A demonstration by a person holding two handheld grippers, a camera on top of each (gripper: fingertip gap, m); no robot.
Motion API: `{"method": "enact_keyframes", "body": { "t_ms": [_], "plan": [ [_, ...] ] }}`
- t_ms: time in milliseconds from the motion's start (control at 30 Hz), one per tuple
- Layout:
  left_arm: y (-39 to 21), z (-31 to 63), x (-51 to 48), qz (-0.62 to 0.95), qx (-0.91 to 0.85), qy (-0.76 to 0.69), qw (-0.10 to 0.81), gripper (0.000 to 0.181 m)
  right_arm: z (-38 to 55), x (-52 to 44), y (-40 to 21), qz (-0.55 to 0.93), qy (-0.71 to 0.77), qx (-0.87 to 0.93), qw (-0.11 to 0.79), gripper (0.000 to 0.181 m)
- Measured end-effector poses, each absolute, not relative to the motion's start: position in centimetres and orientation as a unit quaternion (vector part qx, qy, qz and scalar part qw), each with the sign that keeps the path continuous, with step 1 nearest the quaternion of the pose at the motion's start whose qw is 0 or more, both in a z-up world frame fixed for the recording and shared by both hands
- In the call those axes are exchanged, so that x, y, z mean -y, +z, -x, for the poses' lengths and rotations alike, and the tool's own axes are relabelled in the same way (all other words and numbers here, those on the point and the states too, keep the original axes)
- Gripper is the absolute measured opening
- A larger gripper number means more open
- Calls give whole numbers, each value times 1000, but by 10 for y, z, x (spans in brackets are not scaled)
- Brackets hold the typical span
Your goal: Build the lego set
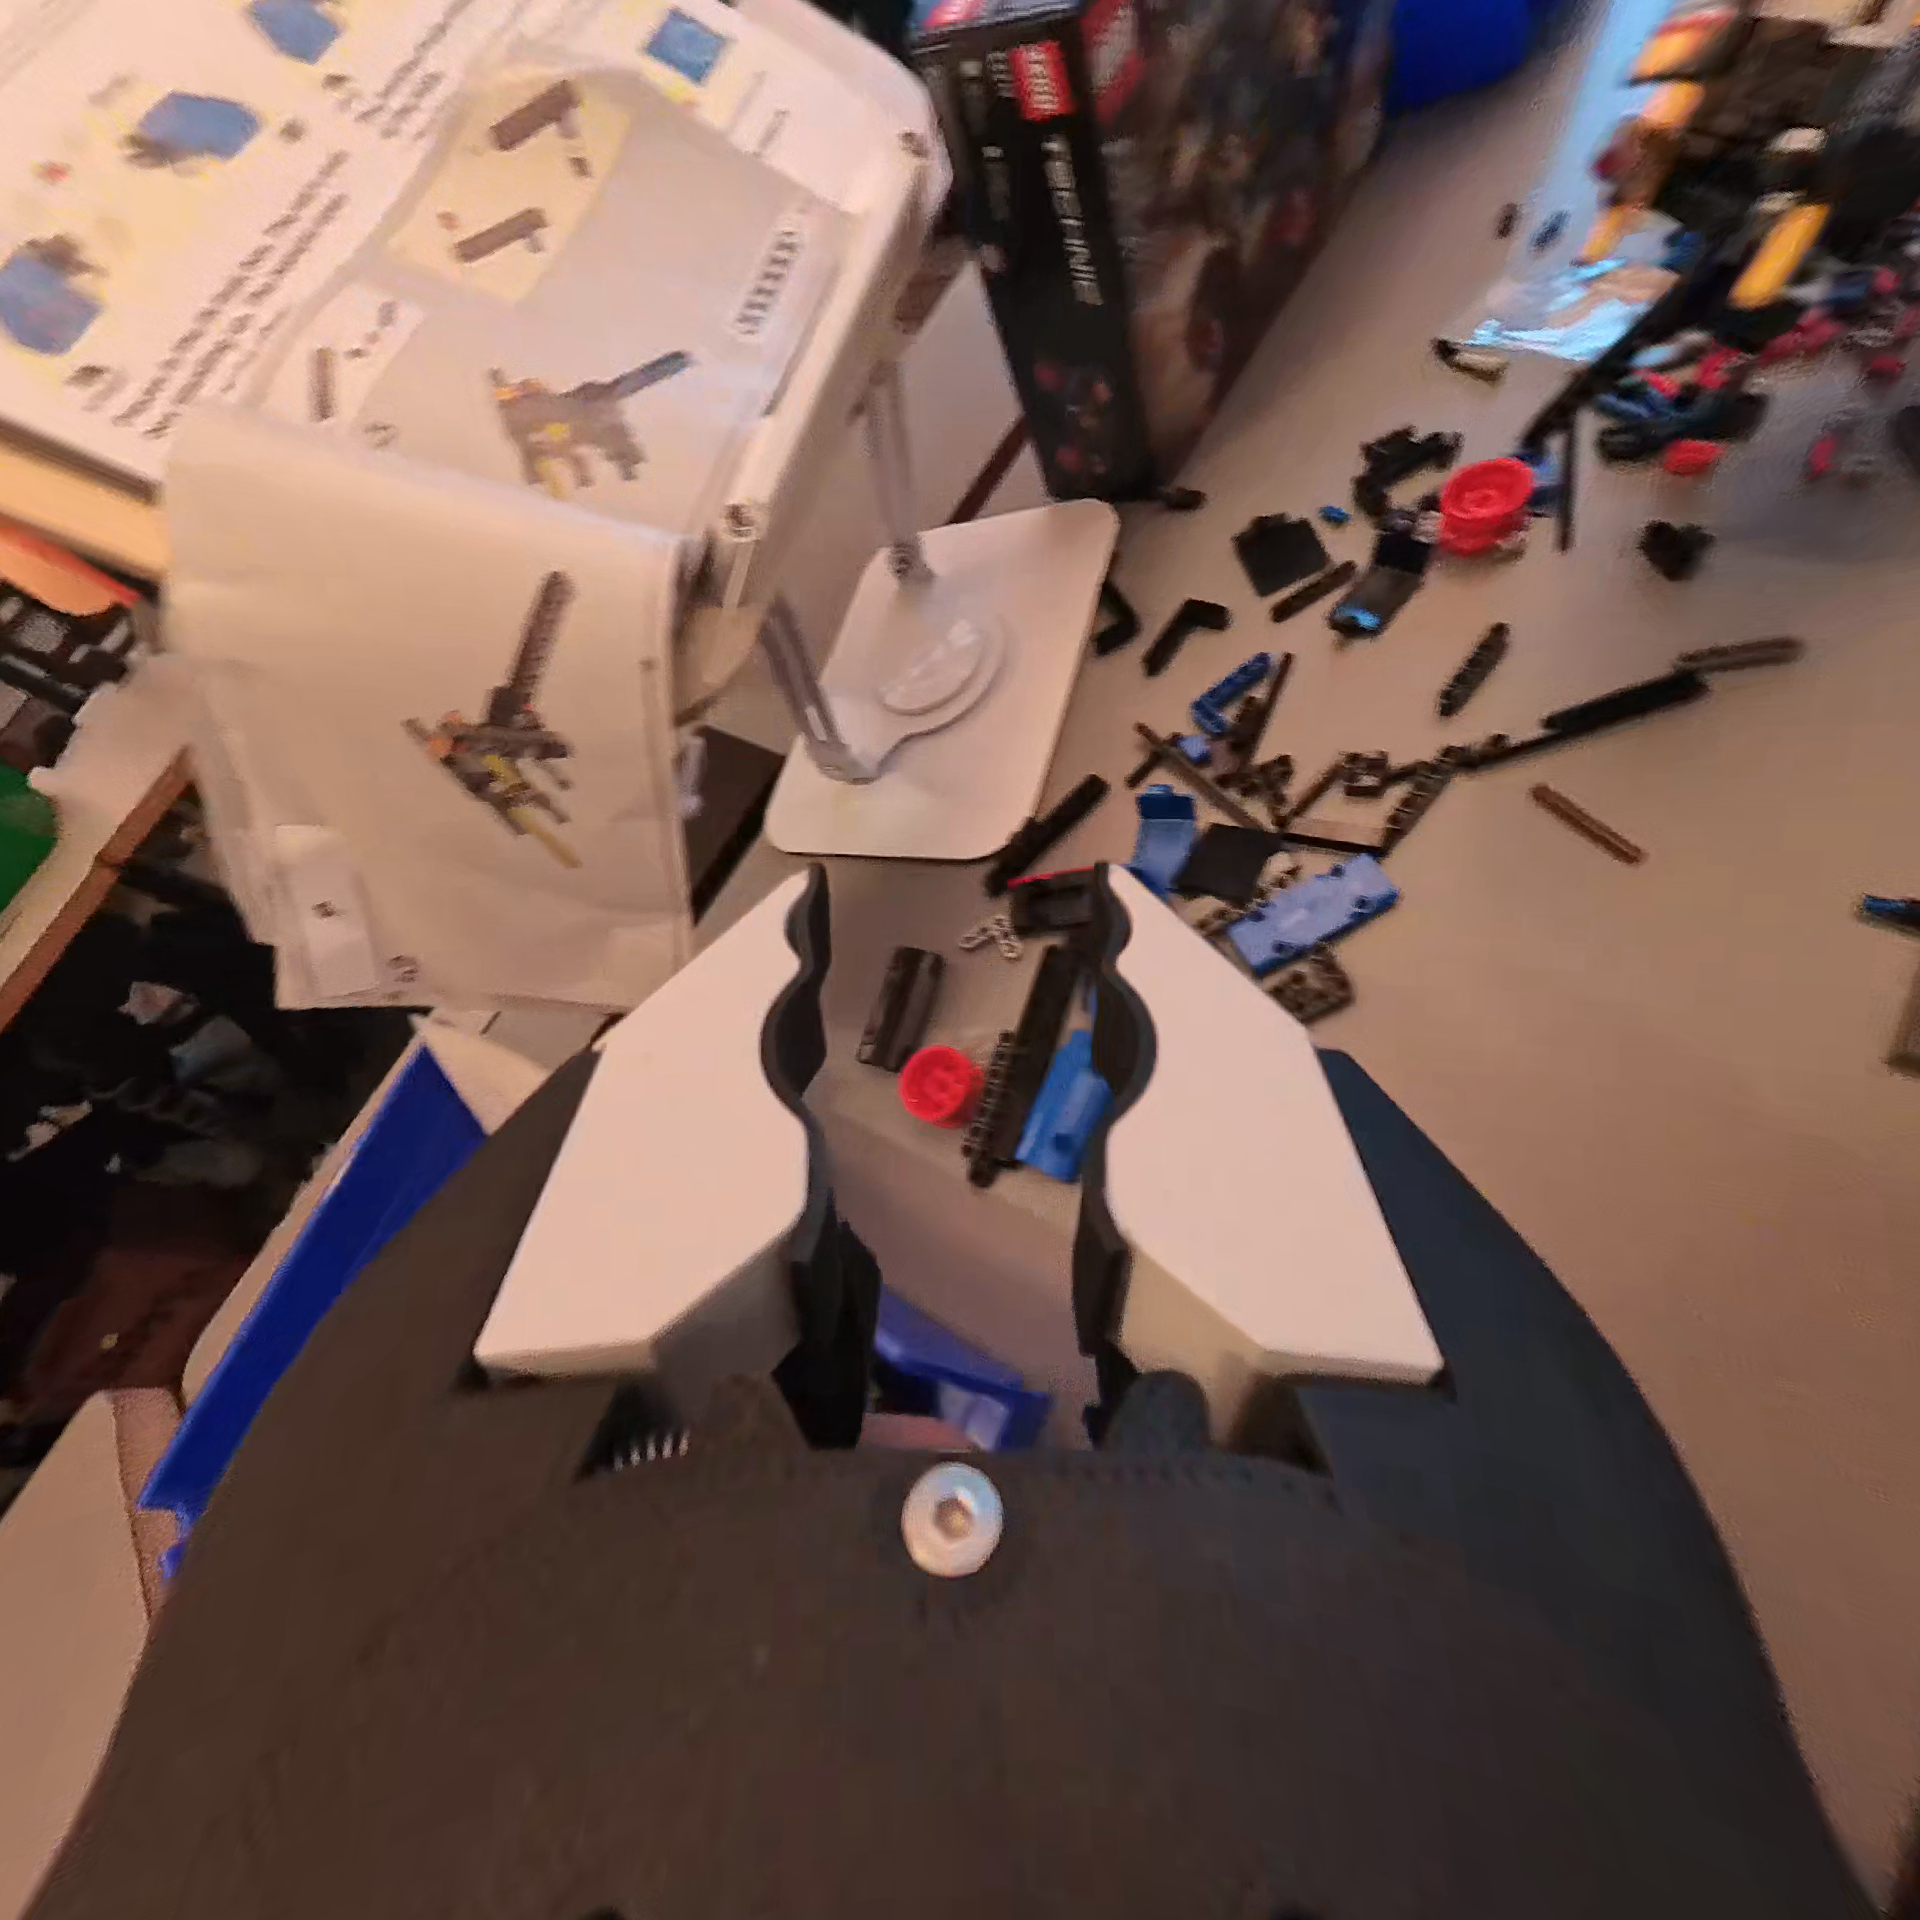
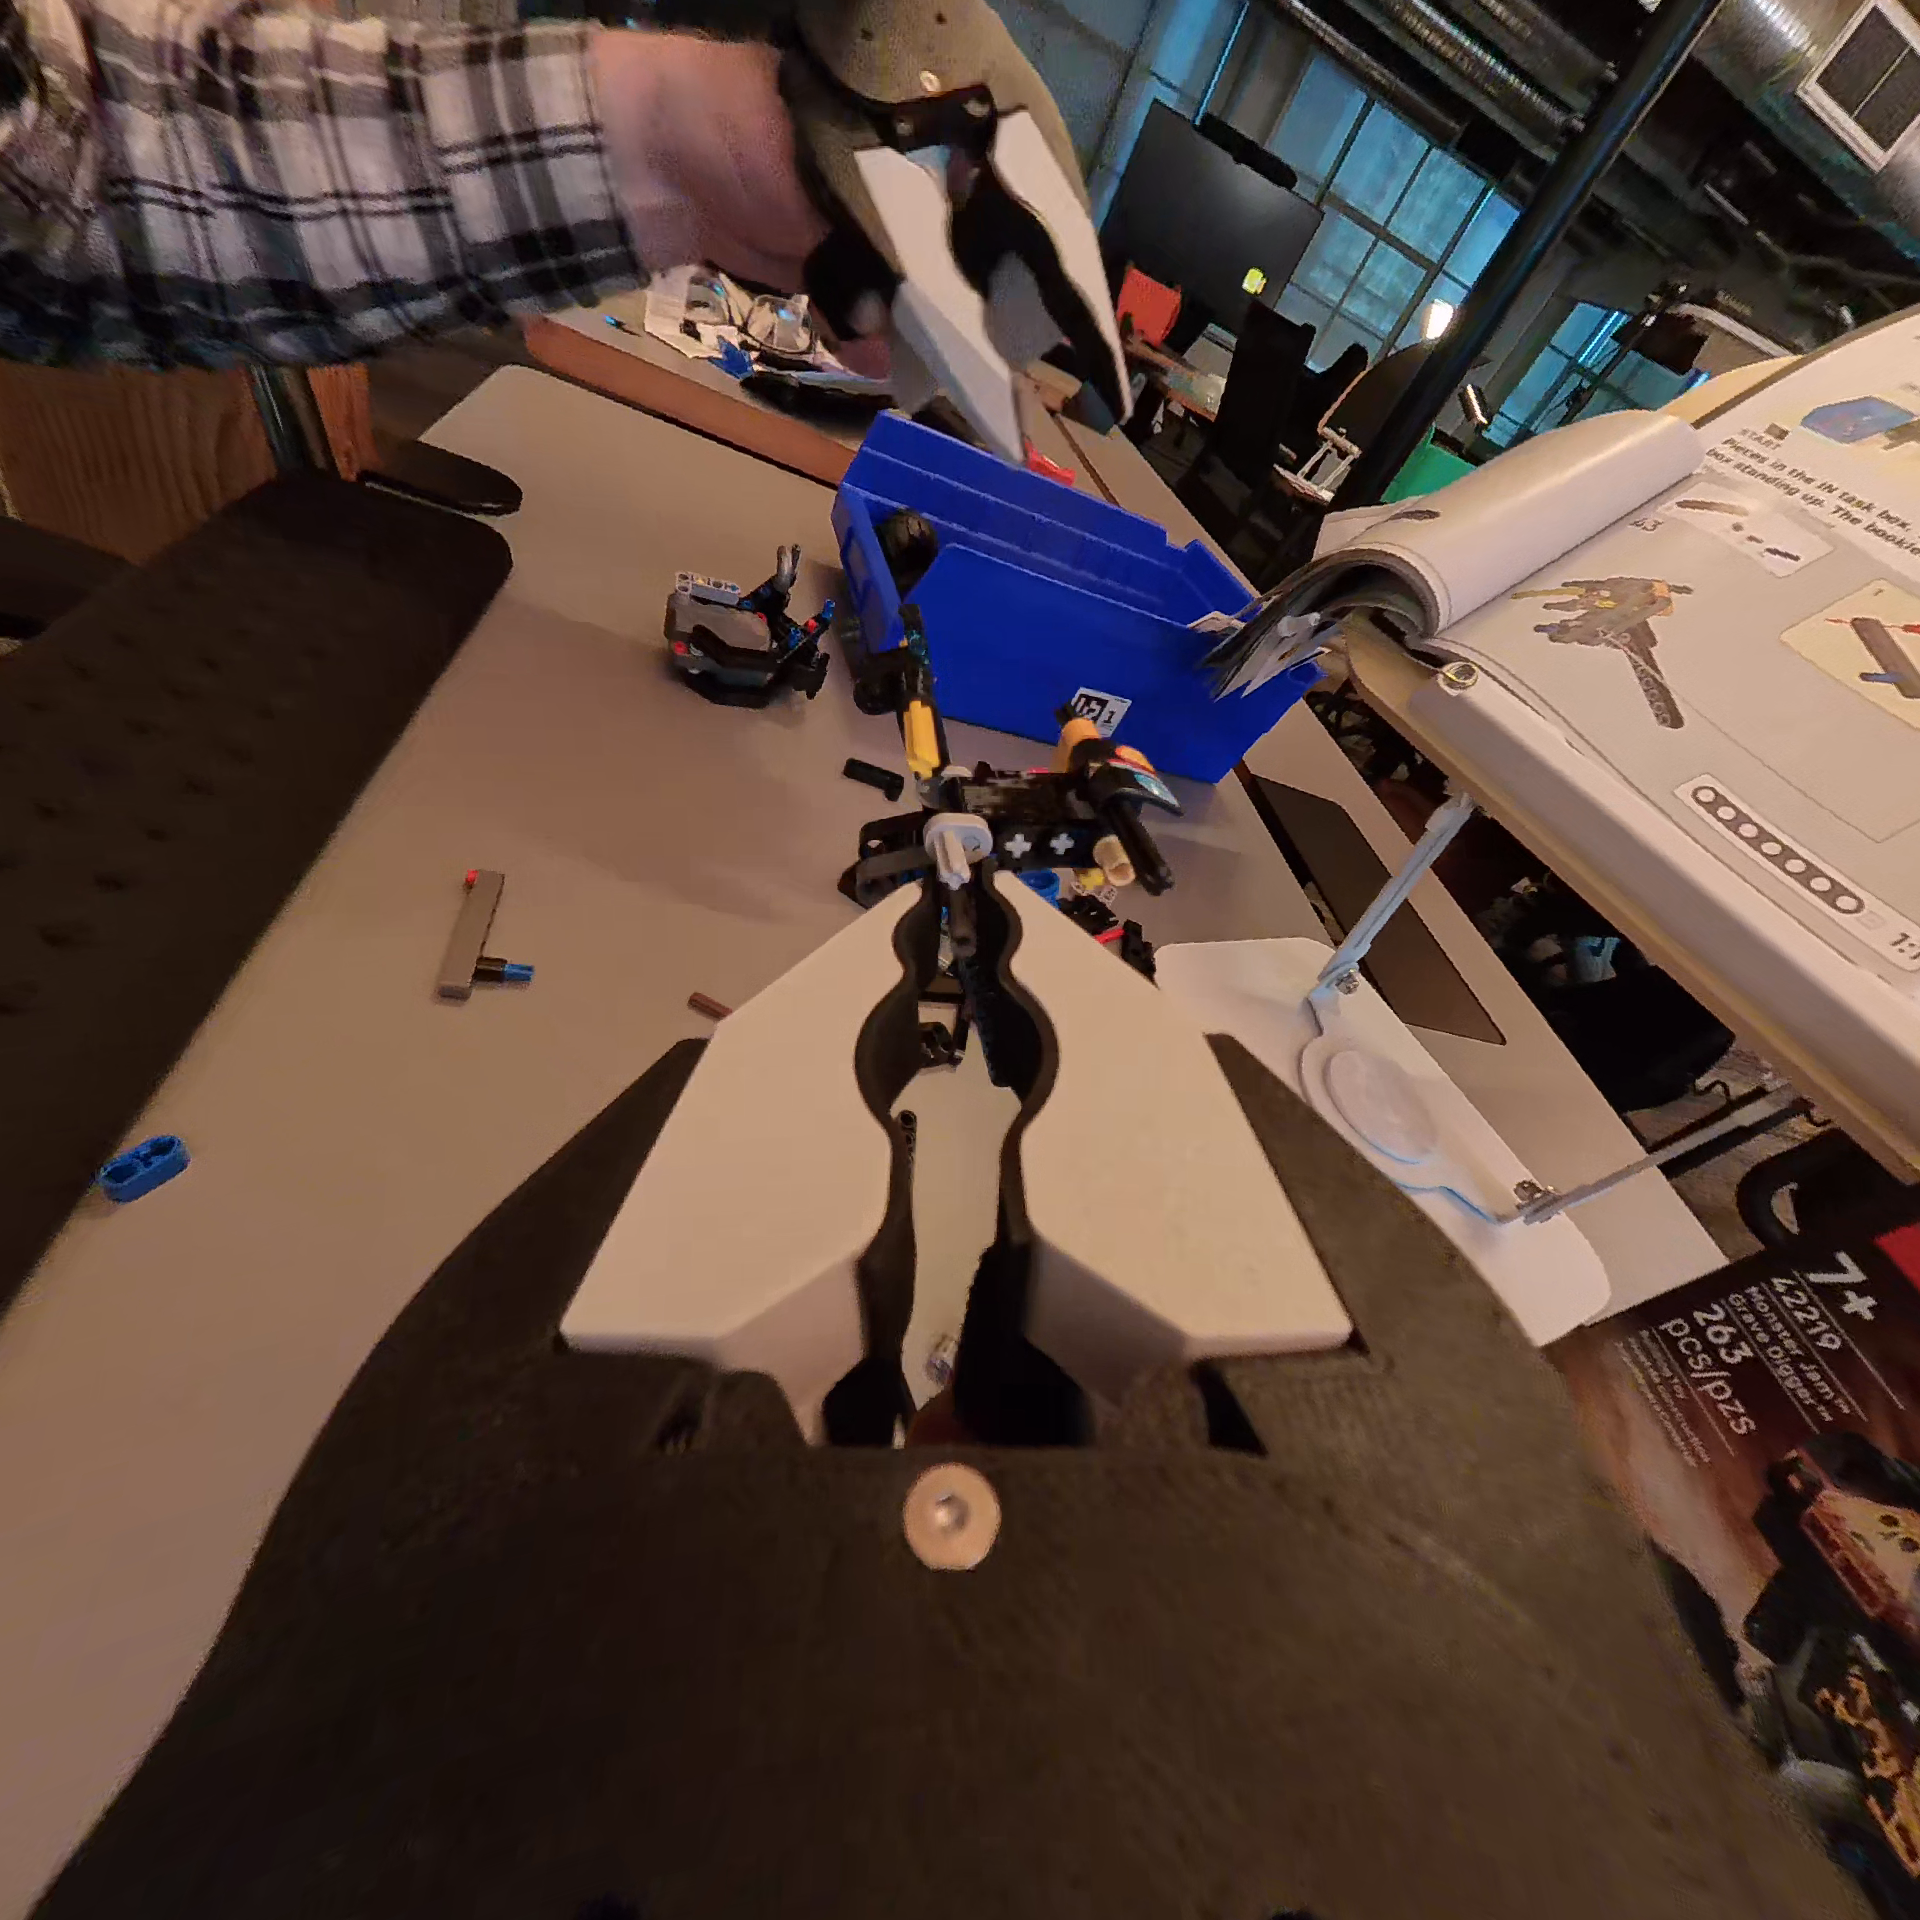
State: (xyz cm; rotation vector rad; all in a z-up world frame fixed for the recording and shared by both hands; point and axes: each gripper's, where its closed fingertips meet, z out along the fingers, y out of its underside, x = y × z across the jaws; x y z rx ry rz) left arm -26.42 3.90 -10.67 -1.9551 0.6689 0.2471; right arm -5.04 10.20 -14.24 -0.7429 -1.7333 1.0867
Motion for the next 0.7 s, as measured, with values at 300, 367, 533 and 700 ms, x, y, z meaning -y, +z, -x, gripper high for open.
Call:
{"method": "enact_keyframes", "body": {
  "t_ms": [300,367,533,700],
  "plan": [
    [-169,177,4,833,-332,33,442,49,59,-103,-148,281,320,740,521,3],
    [-184,163,11,838,-335,17,430,49,62,-100,-148,271,296,745,533,3],
    [-216,137,24,850,-344,-14,399,49,68,-97,-145,254,261,742,563,3],
    [-228,121,28,852,-337,-38,398,49,68,-102,-138,251,240,730,589,4]
  ]
}}
